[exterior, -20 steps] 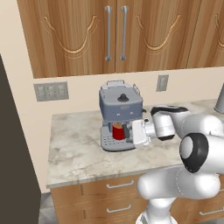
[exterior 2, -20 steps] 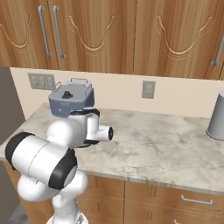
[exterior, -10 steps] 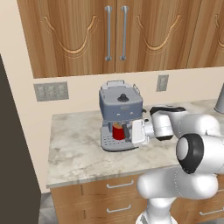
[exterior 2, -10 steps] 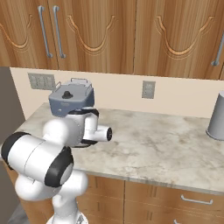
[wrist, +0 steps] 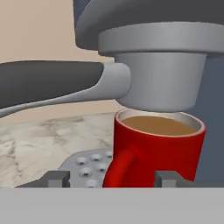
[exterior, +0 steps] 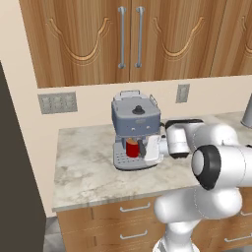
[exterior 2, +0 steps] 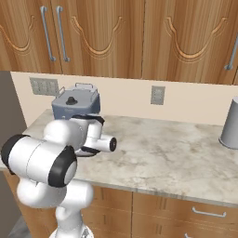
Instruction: Pick up the brewed coffee from the coffee machine and place it next to the breakfast plate on the dining counter.
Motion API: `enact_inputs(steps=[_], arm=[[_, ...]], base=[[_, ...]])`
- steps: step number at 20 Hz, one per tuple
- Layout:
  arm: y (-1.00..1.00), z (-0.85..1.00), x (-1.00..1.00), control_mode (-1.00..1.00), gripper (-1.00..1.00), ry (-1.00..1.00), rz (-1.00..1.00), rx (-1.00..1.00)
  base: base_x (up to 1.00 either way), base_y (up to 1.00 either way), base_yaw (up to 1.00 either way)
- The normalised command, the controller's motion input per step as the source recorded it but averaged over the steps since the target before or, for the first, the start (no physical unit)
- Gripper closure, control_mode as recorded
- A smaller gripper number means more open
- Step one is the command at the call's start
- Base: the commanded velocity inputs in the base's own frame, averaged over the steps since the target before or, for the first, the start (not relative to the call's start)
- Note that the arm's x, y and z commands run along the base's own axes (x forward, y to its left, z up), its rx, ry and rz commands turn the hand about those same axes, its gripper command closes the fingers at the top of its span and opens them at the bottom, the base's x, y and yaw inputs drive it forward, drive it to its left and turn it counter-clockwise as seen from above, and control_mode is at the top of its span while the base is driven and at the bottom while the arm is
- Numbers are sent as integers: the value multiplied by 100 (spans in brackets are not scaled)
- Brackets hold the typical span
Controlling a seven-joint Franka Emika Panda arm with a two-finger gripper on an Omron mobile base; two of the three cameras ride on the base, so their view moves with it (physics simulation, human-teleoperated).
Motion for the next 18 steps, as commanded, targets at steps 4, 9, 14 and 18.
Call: enact_inputs(steps=[4, 9, 14, 18], arm=[[0, -14, 20, -100, 100, 0, 0, 0], [-4, 0, 3, -100, 100, 0, 0, 0], [-27, 0, -23, -100, 100, 2, -3, 0], [-35, 0, -54, -100, 100, 0, -1, 0]], base=[[0, 0, 0], [0, 0, 0], [0, 0, 0], [0, 0, 0]])
